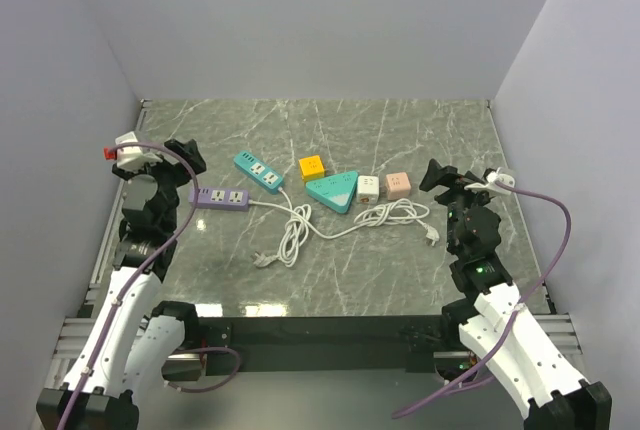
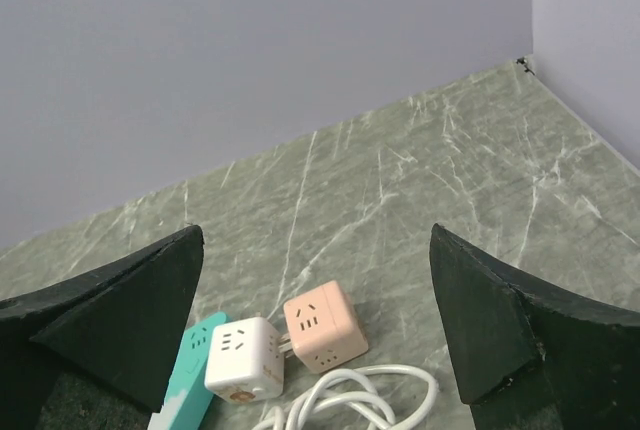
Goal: Insert the plug
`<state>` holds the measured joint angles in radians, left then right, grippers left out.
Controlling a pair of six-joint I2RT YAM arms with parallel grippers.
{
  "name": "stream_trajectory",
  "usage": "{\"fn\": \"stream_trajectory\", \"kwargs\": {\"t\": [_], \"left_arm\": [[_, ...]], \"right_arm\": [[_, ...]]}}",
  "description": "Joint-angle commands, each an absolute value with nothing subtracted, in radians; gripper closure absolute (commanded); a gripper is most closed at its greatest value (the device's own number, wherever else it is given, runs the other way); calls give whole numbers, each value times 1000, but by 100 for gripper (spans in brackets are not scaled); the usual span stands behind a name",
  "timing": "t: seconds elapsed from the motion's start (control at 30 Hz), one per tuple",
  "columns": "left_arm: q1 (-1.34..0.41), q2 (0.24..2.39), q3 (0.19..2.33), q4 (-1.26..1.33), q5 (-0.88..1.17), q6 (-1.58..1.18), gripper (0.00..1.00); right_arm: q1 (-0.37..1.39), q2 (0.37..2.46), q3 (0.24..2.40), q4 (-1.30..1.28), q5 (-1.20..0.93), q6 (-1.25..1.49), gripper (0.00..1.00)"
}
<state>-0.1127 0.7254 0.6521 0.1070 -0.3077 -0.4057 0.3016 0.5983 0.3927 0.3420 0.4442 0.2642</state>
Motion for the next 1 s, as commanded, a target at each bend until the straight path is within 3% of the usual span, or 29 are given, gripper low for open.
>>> {"fn": "stream_trajectory", "kwargs": {"t": [0.0, 0.37, 0.73, 0.97], "left_arm": [[-115, 701, 666, 123, -365, -411, 1], [-115, 695, 609, 169, -437, -425, 1], [-115, 772, 646, 126, -419, -453, 1], [-120, 793, 655, 115, -370, -472, 0]], "right_arm": [[302, 604, 448, 339, 453, 258, 0], [334, 771, 566, 279, 304, 210, 7], [632, 1345, 931, 196, 331, 98, 10], [686, 1718, 1296, 69, 255, 149, 13]]}}
